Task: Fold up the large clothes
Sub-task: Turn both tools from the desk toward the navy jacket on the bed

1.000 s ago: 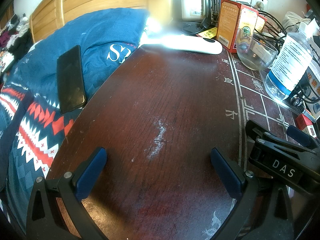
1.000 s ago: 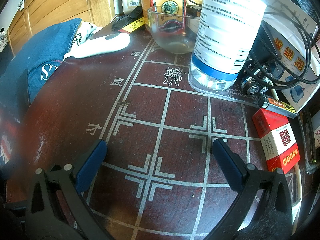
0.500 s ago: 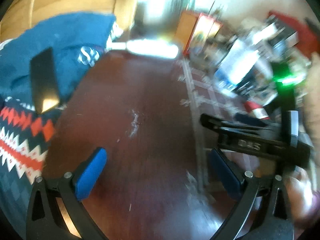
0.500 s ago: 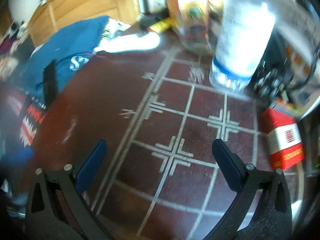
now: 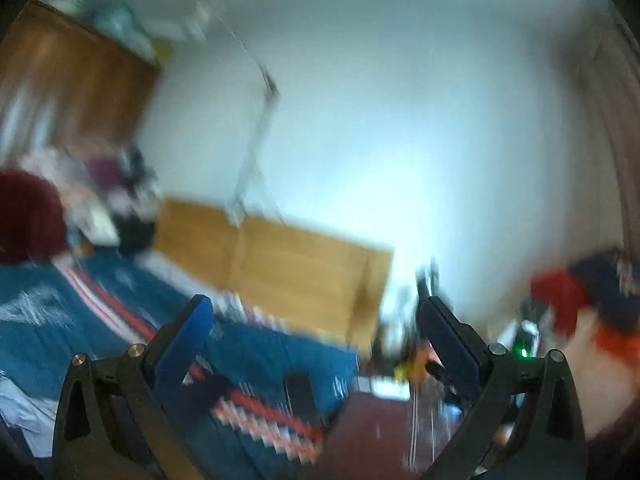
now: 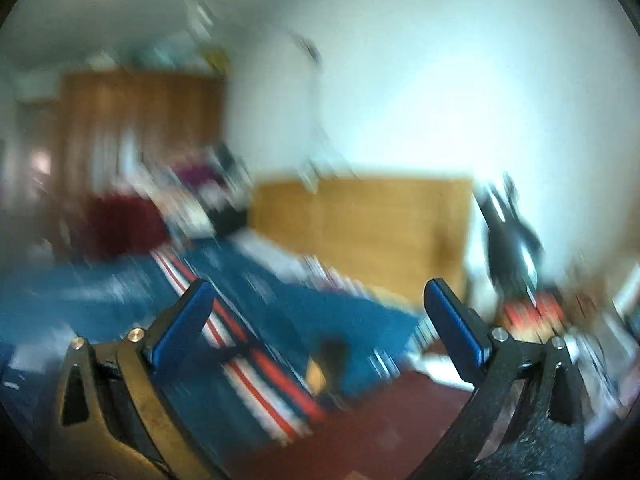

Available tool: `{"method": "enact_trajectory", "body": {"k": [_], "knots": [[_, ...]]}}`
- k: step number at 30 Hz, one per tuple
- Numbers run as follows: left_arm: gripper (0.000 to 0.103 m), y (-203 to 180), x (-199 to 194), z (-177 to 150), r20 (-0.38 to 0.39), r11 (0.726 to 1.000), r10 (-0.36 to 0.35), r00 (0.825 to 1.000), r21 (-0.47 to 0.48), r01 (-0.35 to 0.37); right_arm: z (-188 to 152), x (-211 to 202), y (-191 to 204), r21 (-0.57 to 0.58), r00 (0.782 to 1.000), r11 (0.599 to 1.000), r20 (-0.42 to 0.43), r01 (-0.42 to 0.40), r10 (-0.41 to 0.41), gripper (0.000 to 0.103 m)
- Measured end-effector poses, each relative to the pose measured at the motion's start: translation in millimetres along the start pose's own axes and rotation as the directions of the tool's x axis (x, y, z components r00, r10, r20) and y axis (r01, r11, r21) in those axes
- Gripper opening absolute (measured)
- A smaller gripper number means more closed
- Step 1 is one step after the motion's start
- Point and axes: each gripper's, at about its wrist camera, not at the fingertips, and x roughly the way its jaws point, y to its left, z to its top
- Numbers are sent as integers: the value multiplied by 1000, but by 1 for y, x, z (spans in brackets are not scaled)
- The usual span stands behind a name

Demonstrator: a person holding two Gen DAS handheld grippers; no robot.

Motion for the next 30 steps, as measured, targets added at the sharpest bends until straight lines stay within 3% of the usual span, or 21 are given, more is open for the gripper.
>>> {"method": "enact_trajectory", "body": {"k": [2,5,8,10,12,14,16,17,19,20,21,23,24,27,30], "knots": [[103,19,-44,4,43,994,93,995,-54,-91,3,-3,28,-53,997,997,57,-47,50,103],[103,41,-84,0,-5,978,192,981,-76,-192,-8,4,67,-132,991,982,4,-131,133,103],[103,52,-135,-5,9,950,311,950,-37,-310,-31,15,108,-231,981,953,-54,-194,186,103],[103,62,-172,-6,37,919,394,919,-28,-393,-54,29,129,-245,966,936,-126,-252,227,103],[103,84,-200,-17,25,871,492,870,-22,-491,-84,56,151,-210,919,912,-261,-352,294,103],[103,116,-214,-35,-25,791,611,792,-17,-611,-108,80,172,-197,883,899,-356,-392,307,103],[103,146,-223,-53,-64,735,676,734,-9,-678,-144,125,193,-205,836,885,-467,-419,288,103],[103,169,-221,-68,-104,698,711,695,-11,-716,-156,137,199,-196,812,878,-506,-436,291,103],[103,206,-218,-96,-169,655,740,651,-37,-755,-181,172,209,-162,760,876,-582,-455,288,103],[103,226,-216,-109,-204,627,756,622,-46,-778,-193,195,210,-124,723,876,-624,-465,296,103],[103,244,-212,-125,-232,603,769,595,-44,-796,-200,209,208,-94,703,881,-645,-464,301,103],[103,277,-201,-150,-294,570,777,557,-46,-820,-215,252,191,35,629,895,-698,-445,341,103],[103,294,-195,-164,-321,556,779,539,-45,-830,-220,272,180,75,614,905,-711,-418,342,103],[103,333,-174,-198,-395,528,771,499,-40,-848,-225,311,159,58,642,952,-726,-300,247,103],[103,365,-152,-223,-440,517,756,485,-53,-854,-231,351,139,-39,668,981,-738,-188,98,103]]}}
